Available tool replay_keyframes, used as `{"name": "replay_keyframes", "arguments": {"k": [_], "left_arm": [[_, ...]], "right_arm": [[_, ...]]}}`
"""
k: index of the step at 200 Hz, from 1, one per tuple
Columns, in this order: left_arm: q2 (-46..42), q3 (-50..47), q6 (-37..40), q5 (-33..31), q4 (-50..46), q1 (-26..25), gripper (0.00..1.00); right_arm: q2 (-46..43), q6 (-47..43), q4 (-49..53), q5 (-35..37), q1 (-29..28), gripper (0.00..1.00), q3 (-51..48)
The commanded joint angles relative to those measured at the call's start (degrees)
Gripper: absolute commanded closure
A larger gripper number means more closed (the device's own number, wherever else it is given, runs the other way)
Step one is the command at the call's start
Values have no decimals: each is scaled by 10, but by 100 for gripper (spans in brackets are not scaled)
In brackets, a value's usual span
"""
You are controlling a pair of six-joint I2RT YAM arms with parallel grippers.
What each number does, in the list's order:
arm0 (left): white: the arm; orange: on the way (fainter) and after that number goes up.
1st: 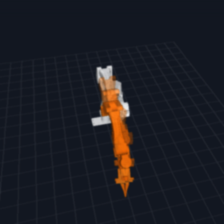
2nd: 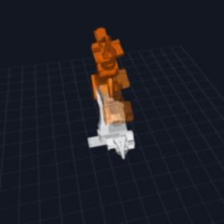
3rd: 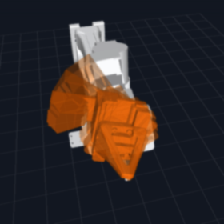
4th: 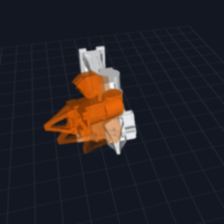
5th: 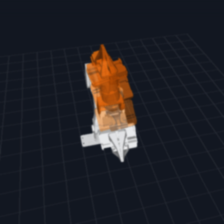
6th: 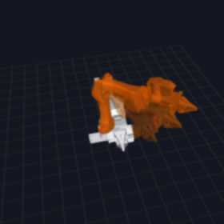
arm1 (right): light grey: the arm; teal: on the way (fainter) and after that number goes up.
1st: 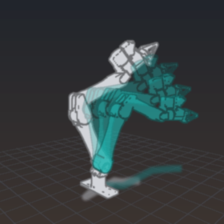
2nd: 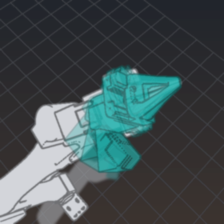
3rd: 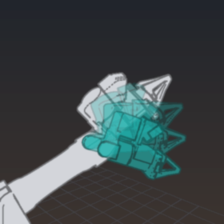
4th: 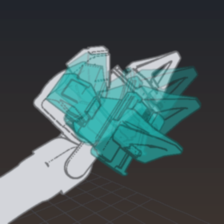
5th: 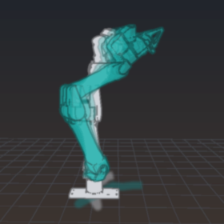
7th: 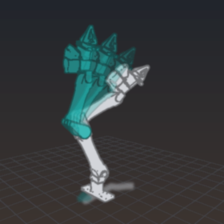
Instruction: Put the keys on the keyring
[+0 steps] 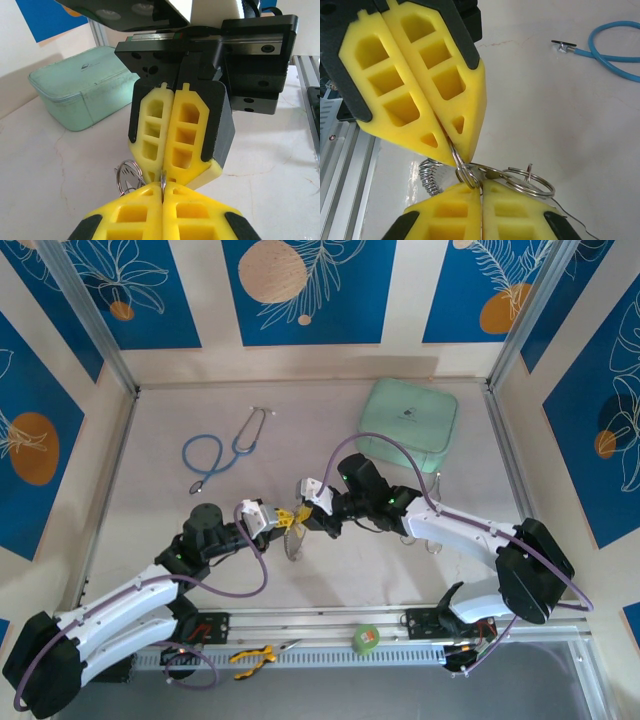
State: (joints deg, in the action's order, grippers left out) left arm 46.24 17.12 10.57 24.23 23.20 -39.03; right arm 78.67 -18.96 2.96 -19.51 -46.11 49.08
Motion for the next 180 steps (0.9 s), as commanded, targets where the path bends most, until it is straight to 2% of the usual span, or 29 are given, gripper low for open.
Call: {"name": "replay_keyframes", "arguments": {"k": [1,27,63,108,147,180], "left_arm": [[-7,2,4,22,33,-2,100],[-10,2,4,21,30,-2,100],[-11,2,5,17,29,-2,100],[-11,4,7,15,27,-2,100],[-15,4,7,15,23,-2,100],[-21,4,8,12,16,-2,100]], "right_arm": [[-9,7,-15,-2,4,86,1],[-35,23,-35,10,15,82,-21],[-58,25,-24,13,16,71,-42],[-48,10,-11,20,-18,70,-56],[-22,-2,-26,57,-29,70,-54],[-10,-3,-45,57,-30,70,-54]]}}
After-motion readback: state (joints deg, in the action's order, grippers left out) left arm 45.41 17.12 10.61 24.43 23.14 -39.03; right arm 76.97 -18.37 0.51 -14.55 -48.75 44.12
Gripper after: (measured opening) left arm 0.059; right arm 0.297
